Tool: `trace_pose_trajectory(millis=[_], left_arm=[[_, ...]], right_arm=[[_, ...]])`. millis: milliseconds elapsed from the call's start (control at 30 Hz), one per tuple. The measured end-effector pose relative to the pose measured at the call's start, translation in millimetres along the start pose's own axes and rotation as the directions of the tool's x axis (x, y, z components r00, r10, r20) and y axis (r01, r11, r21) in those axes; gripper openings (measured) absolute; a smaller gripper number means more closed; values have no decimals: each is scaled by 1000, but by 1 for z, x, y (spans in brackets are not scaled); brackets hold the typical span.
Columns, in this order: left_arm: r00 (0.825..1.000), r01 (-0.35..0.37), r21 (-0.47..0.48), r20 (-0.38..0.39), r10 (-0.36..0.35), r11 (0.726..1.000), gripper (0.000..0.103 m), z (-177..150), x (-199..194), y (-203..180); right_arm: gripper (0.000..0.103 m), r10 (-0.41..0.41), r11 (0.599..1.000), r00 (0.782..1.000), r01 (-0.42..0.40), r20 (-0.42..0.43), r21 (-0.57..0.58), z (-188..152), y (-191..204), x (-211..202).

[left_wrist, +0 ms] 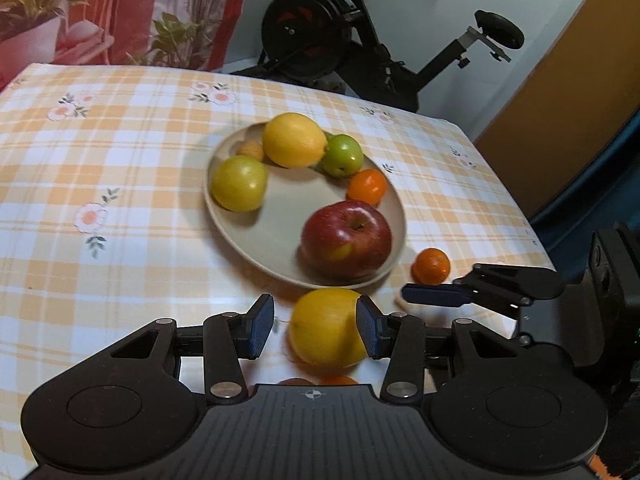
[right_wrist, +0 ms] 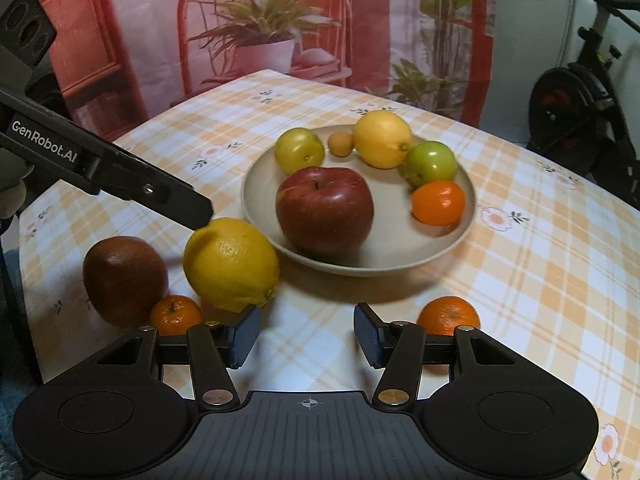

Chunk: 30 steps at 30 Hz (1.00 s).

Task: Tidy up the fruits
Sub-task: 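Close the left tool on the large lemon lying beside the plate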

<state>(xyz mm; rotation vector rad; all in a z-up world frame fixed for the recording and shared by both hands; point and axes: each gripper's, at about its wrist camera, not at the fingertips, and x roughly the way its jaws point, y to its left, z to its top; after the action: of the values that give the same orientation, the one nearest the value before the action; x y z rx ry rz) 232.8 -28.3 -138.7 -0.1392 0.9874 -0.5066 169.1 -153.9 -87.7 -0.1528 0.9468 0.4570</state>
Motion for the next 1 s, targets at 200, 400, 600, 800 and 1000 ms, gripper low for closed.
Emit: trace_pose_trajectory(millis=[200, 400, 600, 800, 1000], left_arm=[[999, 39, -11, -35, -39, 999, 45, -3, 10, -2], [998, 43, -35, -38, -45, 998, 44, -1, 13, 3], [997, 59, -57, -37, -61, 997, 44, 1, 14, 8], [997, 68, -69, -33, -70, 995, 42, 1, 11, 12], [996, 77, -62, -32, -79, 995, 34, 1, 8, 11]], right_arm=[[49, 22, 1000, 1000, -22, -8, -17, 2, 4, 2], [49, 47, 998, 999, -47, -11, -29, 3, 7, 4], [48, 66, 997, 998, -67, -19, -38, 5, 10, 6], [45, 91, 995, 996, -91, -20, -45, 8, 12, 6], [44, 121, 992, 993, -121, -6, -48, 11, 17, 3]])
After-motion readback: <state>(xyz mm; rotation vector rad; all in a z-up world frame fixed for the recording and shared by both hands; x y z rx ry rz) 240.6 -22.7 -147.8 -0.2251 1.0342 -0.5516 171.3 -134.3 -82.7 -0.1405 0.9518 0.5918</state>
